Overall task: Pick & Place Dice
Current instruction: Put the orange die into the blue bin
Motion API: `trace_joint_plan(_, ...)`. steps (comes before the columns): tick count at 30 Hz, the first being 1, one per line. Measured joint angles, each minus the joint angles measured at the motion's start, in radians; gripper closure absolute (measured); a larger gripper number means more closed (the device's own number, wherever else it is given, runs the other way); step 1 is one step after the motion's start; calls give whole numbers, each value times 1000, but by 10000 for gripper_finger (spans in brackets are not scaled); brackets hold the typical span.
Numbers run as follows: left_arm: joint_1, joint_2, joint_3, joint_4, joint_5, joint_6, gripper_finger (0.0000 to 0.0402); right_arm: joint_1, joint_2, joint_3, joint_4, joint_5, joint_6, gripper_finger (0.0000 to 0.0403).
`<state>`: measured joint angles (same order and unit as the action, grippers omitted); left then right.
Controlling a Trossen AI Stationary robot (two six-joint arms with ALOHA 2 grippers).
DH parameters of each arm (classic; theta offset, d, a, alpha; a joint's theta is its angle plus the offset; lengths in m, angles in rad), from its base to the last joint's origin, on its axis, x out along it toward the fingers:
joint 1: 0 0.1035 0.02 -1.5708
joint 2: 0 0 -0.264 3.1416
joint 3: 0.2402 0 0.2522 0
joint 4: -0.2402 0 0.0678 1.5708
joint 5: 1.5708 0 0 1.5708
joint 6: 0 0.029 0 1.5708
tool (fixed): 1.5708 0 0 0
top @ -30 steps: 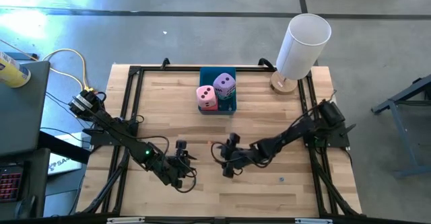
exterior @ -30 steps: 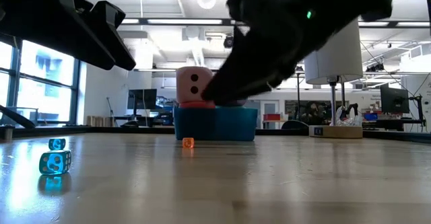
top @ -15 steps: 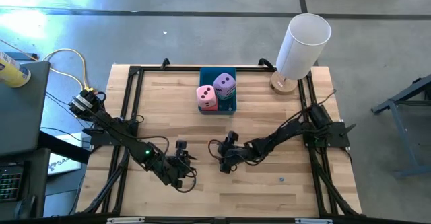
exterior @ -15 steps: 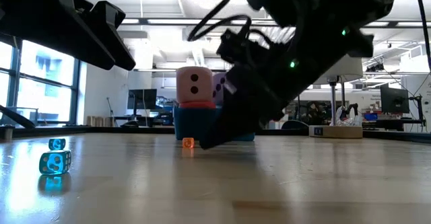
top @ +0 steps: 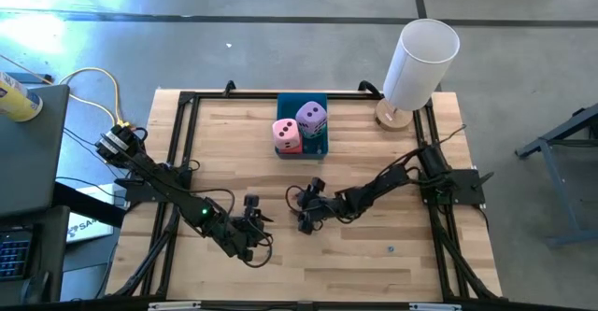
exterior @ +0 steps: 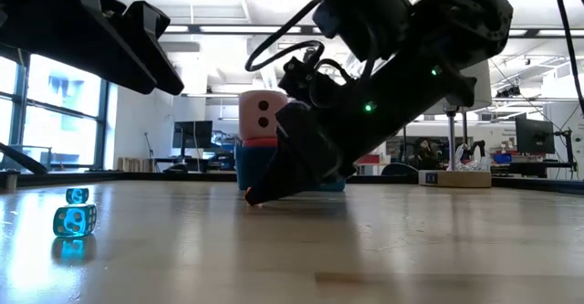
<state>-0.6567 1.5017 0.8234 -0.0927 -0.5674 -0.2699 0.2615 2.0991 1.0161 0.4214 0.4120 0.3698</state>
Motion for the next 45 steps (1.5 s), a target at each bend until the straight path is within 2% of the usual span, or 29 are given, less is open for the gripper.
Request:
trace_joint_plan(15, 2, 0, 0, 0, -13, 4, 222, -5, 1, 0, 12, -11, -8, 137)
trace_joint_plan(31, 58, 0, 0, 7, -10, 32, 222, -25, 1, 0, 18, -36, -35, 137)
trace_joint_plan(45, 88, 0, 0, 10, -6, -45, 222, -40, 1, 0, 19, -53, -82, 137)
